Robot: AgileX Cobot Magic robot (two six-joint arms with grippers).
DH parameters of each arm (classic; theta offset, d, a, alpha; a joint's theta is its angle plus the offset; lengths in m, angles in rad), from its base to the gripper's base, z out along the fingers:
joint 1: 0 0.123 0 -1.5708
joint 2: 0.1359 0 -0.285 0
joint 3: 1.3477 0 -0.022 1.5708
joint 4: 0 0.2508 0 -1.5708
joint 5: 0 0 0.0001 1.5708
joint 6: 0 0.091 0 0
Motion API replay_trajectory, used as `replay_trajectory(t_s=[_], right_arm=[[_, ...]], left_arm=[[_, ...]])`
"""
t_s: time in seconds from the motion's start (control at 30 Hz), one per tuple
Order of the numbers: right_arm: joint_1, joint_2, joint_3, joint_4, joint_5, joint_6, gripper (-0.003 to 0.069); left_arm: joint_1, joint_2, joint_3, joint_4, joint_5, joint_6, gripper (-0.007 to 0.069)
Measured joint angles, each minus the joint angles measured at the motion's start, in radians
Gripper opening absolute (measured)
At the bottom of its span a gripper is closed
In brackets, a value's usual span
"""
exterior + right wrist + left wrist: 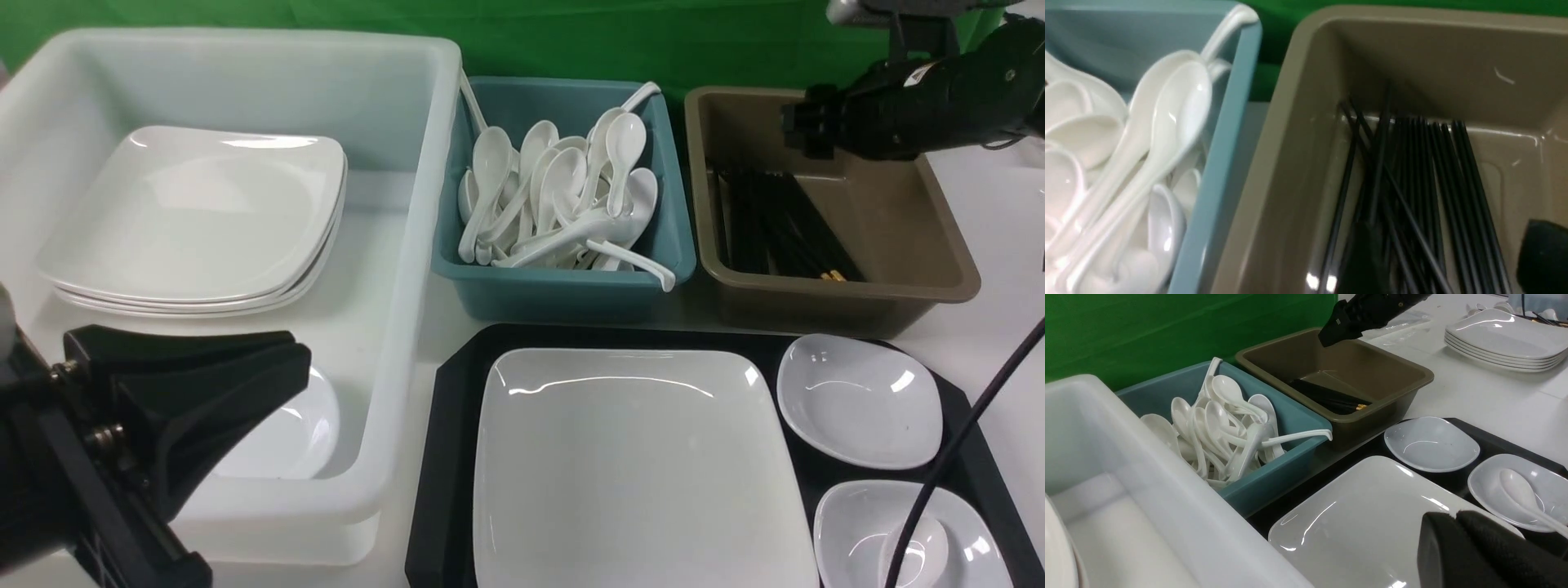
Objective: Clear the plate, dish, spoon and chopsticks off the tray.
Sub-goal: Use the right arm to put the chopsticks into the small storage box on the right, then use the right arm to grab a soup spoon from the plate
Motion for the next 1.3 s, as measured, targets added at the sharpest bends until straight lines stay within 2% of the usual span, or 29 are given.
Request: replay_trajectory(t_s=[0.1,0.23,0.3,0.37,0.43,0.5,0.53,0.6,0.67,0.7,0.9,1.3], right_arm=[[-0.008,-0.051,-0.001,-0.034,0.127,0.003,0.0508],[-0.007,-0.202,0.021,-0.099,0.44,0.02,0.04],[-0.001,-0.242,0.052,-0.107,0.516,0.028,0.0365],[0.017,-0.342,0.166,-0.117,0.618,0.065,0.0322],[0.035,-0.425,0.307,-0.121,0.644,0.119,0.0318],[0.048,-0.488,0.42,-0.123,0.644,0.179,0.033],[0.063,-0.538,0.547,-0.125,0.614,0.275,0.0355],[0.074,-0.589,0.673,-0.126,0.562,0.387,0.0394],[0.077,-0.605,0.73,-0.126,0.526,0.43,0.0418],[0.079,-0.615,0.816,-0.126,0.468,0.51,0.0466],[0.079,-0.591,0.896,-0.124,0.37,0.558,0.0513],[0.079,-0.43,0.894,-0.121,0.208,0.541,0.0511]], left_arm=[[0.0,0.0,0.0,0.015,0.008,0.0,0.0017],[0.0,0.0,0.0,0.02,0.013,0.0,0.0017],[0.0,0.0,0.0,0.02,0.013,0.0,0.0017],[0.0,0.001,0.0,0.021,0.015,0.001,0.0017],[0.0,0.001,0.0,0.021,0.023,0.001,0.0017],[0.0,0.001,0.0,0.015,0.028,0.001,0.0017],[0.0,0.001,0.0,0.001,0.029,0.001,0.0017],[0.0,0.001,0.0,-0.02,0.029,0.001,0.0017],[0.0,0.001,0.0,-0.035,0.029,0.001,0.0017],[0.0,0.001,0.0,-0.046,0.029,0.001,0.0017],[0.0,0.001,0.0,-0.056,0.029,0.001,0.0017],[0.0,0.001,0.0,-0.063,0.04,0.001,0.0017]])
